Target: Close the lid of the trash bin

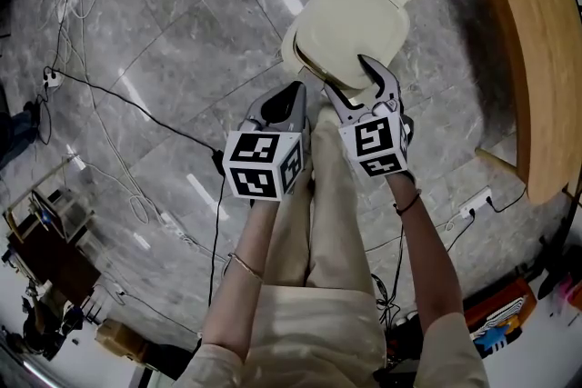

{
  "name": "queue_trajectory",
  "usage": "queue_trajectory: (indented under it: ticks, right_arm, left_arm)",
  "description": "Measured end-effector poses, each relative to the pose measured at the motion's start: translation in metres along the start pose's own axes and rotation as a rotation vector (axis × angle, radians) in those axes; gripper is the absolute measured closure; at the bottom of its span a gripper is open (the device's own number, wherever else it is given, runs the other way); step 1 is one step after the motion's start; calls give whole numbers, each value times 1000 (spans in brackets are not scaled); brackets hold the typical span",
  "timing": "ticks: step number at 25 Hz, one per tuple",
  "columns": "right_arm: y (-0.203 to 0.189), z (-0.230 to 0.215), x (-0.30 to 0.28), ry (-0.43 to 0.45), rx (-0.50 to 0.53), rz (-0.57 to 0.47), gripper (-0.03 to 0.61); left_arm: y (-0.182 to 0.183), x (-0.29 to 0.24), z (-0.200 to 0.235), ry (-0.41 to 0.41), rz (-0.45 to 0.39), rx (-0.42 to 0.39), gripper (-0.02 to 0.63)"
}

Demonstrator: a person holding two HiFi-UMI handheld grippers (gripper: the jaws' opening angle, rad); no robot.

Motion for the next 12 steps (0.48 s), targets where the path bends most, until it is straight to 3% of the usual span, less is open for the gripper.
queue_trajectory:
  ticks: [5,12]
  right_arm:
    - [-10,0,-4,79,-153,-82,287]
    - [-23,3,-10,116,-249,-138,316]
  left_arm:
    - [-9,-4,2,-10,-4,19,591]
    - [-12,-14,4,-29,-29,16,591]
Point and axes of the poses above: the fingertips, and each gripper's own axes: x backward along the fingers, z to its left, y out of its top, the point moved 8 cm from there along x, backward along the fingers, and after that the axes turned 9 degrees about z, right-handed, at the moved point
